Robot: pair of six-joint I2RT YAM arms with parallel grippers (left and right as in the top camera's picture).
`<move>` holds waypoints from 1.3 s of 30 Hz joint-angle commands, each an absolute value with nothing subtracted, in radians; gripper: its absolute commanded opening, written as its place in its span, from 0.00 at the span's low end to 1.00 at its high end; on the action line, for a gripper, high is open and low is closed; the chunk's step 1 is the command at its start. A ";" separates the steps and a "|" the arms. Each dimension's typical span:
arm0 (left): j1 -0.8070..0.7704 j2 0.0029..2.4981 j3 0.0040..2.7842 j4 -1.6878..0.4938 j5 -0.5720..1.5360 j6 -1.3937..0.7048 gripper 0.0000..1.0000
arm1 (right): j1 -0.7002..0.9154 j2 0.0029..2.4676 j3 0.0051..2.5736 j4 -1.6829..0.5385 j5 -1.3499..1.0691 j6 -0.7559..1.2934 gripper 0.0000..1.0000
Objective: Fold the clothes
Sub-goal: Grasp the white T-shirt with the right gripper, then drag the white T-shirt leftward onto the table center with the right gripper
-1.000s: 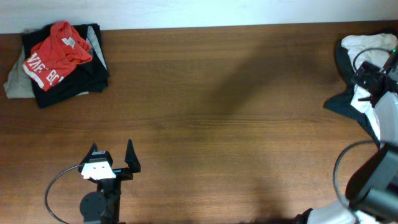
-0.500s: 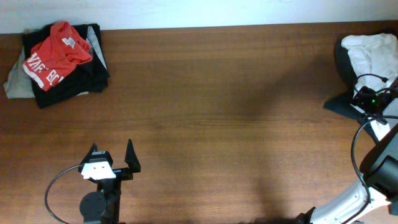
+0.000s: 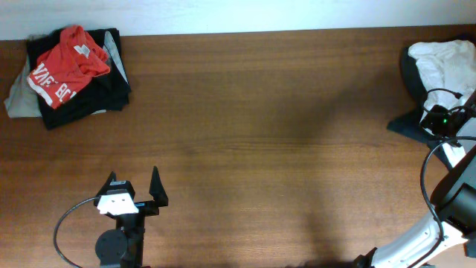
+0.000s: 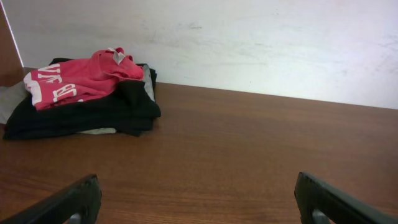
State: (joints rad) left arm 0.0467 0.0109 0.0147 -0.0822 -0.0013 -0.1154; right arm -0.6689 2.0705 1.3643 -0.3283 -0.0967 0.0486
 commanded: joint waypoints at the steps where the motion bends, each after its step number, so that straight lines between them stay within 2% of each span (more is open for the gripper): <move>1: 0.051 0.007 0.009 -0.083 -0.004 -0.101 0.99 | -0.669 2.100 1.375 -0.316 -0.105 0.048 0.63; 6: 0.051 0.007 0.009 -0.083 -0.004 -0.101 0.99 | -0.669 2.100 1.375 -0.299 -0.102 0.048 0.53; 10: 0.051 0.007 0.009 -0.083 -0.004 -0.100 0.99 | -0.669 2.100 1.375 -0.294 -0.101 0.048 0.35; 15: 0.051 0.007 0.009 -0.084 -0.004 -0.101 0.99 | -0.669 2.099 1.375 -0.291 -0.101 0.048 0.28; 18: 0.051 0.007 0.009 -0.084 -0.004 -0.100 0.99 | -0.669 2.099 1.376 -0.290 -0.101 0.049 0.21; 20: 0.051 0.007 0.009 -0.083 -0.004 -0.101 0.99 | -0.669 2.087 1.376 -0.291 -0.101 0.049 0.10; 23: 0.051 0.007 0.009 -0.084 -0.004 -0.101 0.99 | -0.667 2.049 1.376 -0.299 -0.102 0.070 0.04; 28: 0.051 0.007 0.009 -0.084 -0.004 -0.101 0.99 | -0.667 1.940 1.376 -0.325 -0.107 0.127 0.04; 34: 0.051 0.007 0.009 -0.083 -0.004 -0.101 0.99 | -0.631 1.713 1.376 -0.326 -0.326 0.139 0.04; 37: 0.051 0.007 0.009 -0.083 -0.004 -0.100 0.99 | -0.527 1.601 1.376 -0.325 -0.384 0.140 0.04; 39: 0.051 0.007 0.009 -0.083 -0.004 -0.100 0.99 | -0.383 1.523 1.376 -0.322 -0.393 0.179 0.04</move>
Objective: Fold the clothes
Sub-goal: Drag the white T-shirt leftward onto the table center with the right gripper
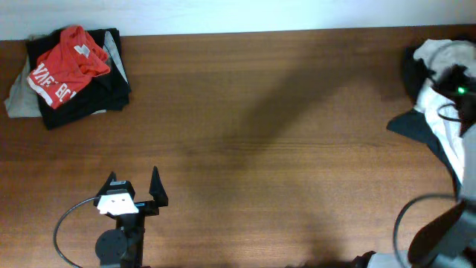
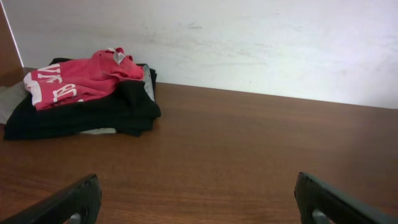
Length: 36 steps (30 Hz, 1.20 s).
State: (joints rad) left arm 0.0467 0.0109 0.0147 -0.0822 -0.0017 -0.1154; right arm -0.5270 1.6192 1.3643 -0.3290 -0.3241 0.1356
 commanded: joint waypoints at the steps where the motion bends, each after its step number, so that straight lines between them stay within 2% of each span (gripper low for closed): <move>1: 0.051 0.007 0.009 -0.083 -0.004 -0.101 0.99 | -0.296 1.497 1.376 -0.316 -0.393 0.201 0.04; 6: 0.051 0.007 0.009 -0.083 -0.004 -0.101 0.99 | 0.201 1.526 1.376 -0.221 -0.381 0.312 0.04; 10: 0.051 0.007 0.009 -0.084 -0.004 -0.100 0.99 | 0.557 1.692 1.376 -0.076 -0.369 0.435 0.04; 12: 0.051 0.007 0.009 -0.083 -0.004 -0.100 0.99 | 0.680 1.785 1.376 -0.017 -0.369 0.478 0.04; 15: 0.051 0.007 0.009 -0.083 -0.004 -0.100 0.99 | 0.767 1.838 1.376 -0.002 -0.339 0.476 0.05; 18: 0.051 0.007 0.009 -0.083 -0.004 -0.101 0.99 | 0.754 1.794 1.386 -0.075 -0.264 0.458 0.05; 19: 0.051 0.007 0.009 -0.083 -0.004 -0.100 0.99 | 0.729 1.761 1.396 -0.146 -0.201 0.438 0.08; 20: 0.051 0.007 0.009 -0.083 -0.004 -0.100 0.99 | 0.704 1.738 1.403 -0.197 -0.170 0.415 0.46; 21: 0.051 0.007 0.009 -0.083 -0.004 -0.101 0.99 | 0.679 1.721 1.411 -0.239 -0.165 0.390 0.61; 22: 0.051 0.007 0.009 -0.083 -0.004 -0.101 0.99 | 0.635 1.703 1.425 -0.310 -0.167 0.373 0.99; 28: 0.051 0.007 0.009 -0.083 -0.004 -0.101 0.99 | 0.415 1.689 1.445 -0.585 -0.175 0.371 0.99; 32: 0.051 0.007 0.009 -0.083 -0.004 -0.101 0.99 | 0.207 1.689 1.445 -0.739 -0.175 0.374 0.99; 36: 0.051 0.007 0.009 -0.083 -0.004 -0.101 0.99 | 0.099 1.690 1.443 -0.857 -0.175 0.374 0.99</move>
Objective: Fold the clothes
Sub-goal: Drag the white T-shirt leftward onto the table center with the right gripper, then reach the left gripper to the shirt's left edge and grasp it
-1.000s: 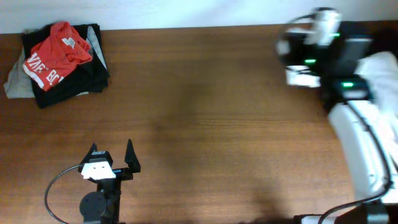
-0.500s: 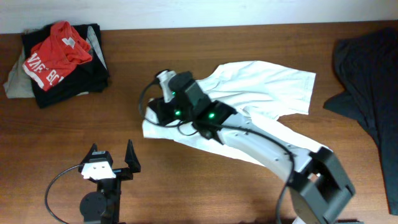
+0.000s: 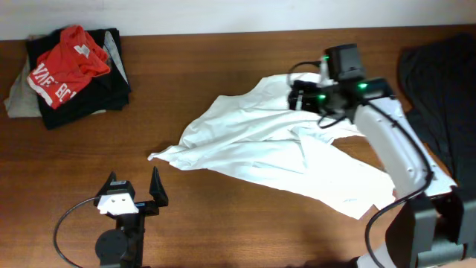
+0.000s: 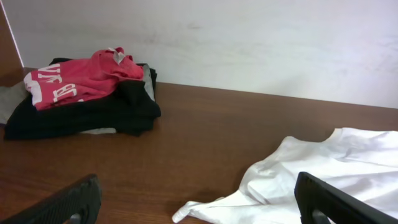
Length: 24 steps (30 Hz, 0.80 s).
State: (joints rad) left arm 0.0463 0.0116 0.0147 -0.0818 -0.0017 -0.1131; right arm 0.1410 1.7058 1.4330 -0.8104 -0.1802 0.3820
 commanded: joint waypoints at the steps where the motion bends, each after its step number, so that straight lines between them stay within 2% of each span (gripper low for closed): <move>1: 0.051 0.007 0.009 -0.083 -0.004 -0.100 0.99 | 0.086 1.691 1.442 -0.877 -0.171 0.374 0.99; 16: 0.051 0.007 0.009 -0.080 -0.009 -0.102 0.99 | 0.071 1.691 1.360 -0.882 -0.088 0.374 0.99; 20: 0.051 0.007 0.009 0.052 0.217 -0.101 0.99 | 0.071 1.691 1.359 -0.875 -0.089 0.374 0.99; 24: 0.051 0.008 0.028 0.104 0.233 -0.101 0.99 | 0.071 1.691 1.359 -0.875 -0.089 0.374 0.99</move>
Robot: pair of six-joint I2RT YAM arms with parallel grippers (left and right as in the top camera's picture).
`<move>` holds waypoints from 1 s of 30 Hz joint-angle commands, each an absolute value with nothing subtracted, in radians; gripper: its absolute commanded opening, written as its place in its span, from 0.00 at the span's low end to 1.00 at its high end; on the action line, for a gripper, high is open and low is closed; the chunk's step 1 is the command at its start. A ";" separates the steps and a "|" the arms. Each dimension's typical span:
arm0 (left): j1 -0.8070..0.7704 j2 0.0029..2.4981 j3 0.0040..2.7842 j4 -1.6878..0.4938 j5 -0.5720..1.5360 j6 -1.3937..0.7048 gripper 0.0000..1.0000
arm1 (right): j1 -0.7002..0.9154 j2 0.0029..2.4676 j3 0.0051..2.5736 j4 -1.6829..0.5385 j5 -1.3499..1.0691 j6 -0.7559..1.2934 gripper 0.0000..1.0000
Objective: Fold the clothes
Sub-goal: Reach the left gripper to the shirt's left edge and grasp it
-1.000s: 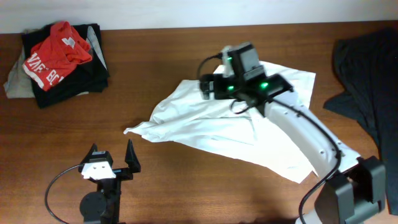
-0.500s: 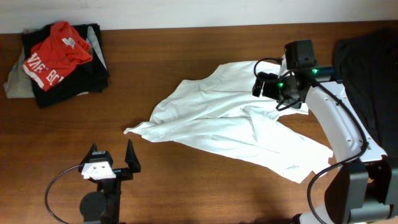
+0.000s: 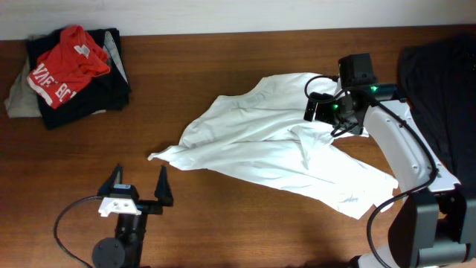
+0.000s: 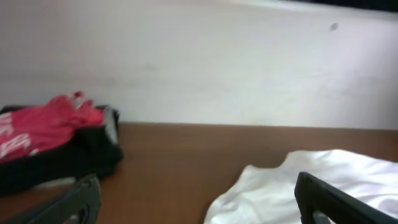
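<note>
A white shirt (image 3: 275,152) lies crumpled and spread across the middle and right of the table; in the left wrist view its near edge (image 4: 311,180) shows at the lower right. My right gripper (image 3: 318,109) hangs over the shirt's upper right part, its fingers apart, the cloth slack beneath it. My left gripper (image 3: 140,179) is at the front left, open and empty, short of the shirt's left tip; the left wrist view shows it open (image 4: 196,199) over bare wood, and that view is blurred.
A folded pile with a red shirt (image 3: 67,63) on top sits at the far left corner, visible too as the pile (image 4: 56,134) in the left wrist view. A dark garment (image 3: 439,74) lies at the right edge. A white wall runs behind the table (image 3: 223,201).
My right gripper has moved a little right and toward the front, while the white shirt lies where it was. My left gripper has shifted slightly and its camera now points more to the right.
At first the table's middle was bare and my right gripper was at the clothes heap on the far right. Then it was on the white garment there. Later the white shirt lay spread across the middle with the gripper on it; now the gripper is off to its upper right.
</note>
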State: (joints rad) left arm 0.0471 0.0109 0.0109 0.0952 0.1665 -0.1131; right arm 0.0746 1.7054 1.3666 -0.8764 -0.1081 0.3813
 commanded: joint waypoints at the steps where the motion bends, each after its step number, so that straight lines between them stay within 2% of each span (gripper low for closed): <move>1: 0.051 0.018 0.044 0.104 0.233 -0.101 0.99 | 0.071 1.691 1.359 -0.875 -0.089 0.374 0.99; 5: 0.051 0.172 0.175 0.094 0.233 -0.064 0.99 | 0.071 1.691 1.359 -0.875 -0.089 0.375 0.99; 9: 0.050 0.474 0.413 -0.047 0.251 -0.051 0.99 | 0.071 1.692 1.357 -0.871 -0.089 0.374 0.99; 11: 0.050 0.652 0.551 -0.114 0.385 -0.052 0.99 | 0.071 1.692 1.357 -0.871 -0.089 0.374 0.99; 13: 0.050 0.762 0.632 -0.100 0.598 -0.052 0.99 | 0.071 1.693 1.357 -0.872 -0.089 0.374 0.99; 15: 0.047 0.851 0.701 -0.085 0.722 -0.052 0.99 | 0.071 1.697 1.357 -0.871 -0.089 0.374 0.99; 19: -0.003 0.954 0.883 -0.412 0.417 0.018 0.99 | 0.071 1.709 1.357 -0.865 -0.089 0.374 0.99; 20: -0.048 1.010 0.986 -0.596 0.201 0.028 0.99 | 0.072 1.717 1.357 -0.863 -0.089 0.374 0.99; 21: -0.077 1.061 1.058 -0.707 0.076 0.028 0.99 | 0.072 1.726 1.357 -0.858 -0.090 0.375 0.99; 22: -0.089 1.105 1.102 -0.756 0.045 0.028 0.99 | 0.072 1.734 1.357 -0.856 -0.093 0.375 0.99; 24: -0.091 1.142 1.108 -0.761 0.113 0.027 0.99 | 0.072 1.746 1.357 -0.857 -0.093 0.374 0.99; 27: -0.091 1.214 1.108 -0.784 0.387 0.027 0.99 | 0.072 1.757 1.357 -0.856 -0.093 0.375 0.99; 28: -0.092 1.246 1.108 -0.802 0.412 0.026 0.99 | 0.072 1.757 1.357 -0.853 -0.093 0.374 0.99; 30: -0.092 1.311 1.108 -0.861 0.328 -0.030 0.99 | 0.072 1.757 1.357 -0.849 -0.093 0.375 0.99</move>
